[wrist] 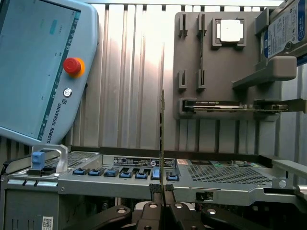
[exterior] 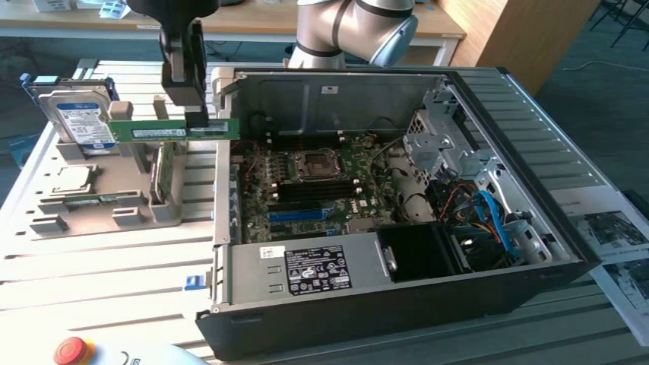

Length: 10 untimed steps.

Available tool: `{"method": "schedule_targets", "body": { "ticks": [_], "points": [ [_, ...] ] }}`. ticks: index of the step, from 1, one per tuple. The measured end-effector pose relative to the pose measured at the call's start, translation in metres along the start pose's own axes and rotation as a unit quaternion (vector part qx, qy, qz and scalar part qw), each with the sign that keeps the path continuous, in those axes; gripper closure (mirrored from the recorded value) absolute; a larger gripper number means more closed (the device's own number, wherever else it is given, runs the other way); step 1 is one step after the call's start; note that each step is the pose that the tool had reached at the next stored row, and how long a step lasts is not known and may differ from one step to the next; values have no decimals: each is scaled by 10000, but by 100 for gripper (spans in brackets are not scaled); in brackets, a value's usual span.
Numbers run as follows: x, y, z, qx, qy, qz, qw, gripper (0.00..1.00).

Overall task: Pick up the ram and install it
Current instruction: 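Pick up the ram and move it above insertion slot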

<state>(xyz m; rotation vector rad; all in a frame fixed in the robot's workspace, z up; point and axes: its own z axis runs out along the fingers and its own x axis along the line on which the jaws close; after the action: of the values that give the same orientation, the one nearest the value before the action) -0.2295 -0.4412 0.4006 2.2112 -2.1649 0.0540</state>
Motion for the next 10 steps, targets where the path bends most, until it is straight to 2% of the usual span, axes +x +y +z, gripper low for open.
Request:
{"method": "schedule_targets", "body": {
  "ticks": [10],
  "points": [
    [25,-246,0,2,0,-28,10000,88]
  ]
}}
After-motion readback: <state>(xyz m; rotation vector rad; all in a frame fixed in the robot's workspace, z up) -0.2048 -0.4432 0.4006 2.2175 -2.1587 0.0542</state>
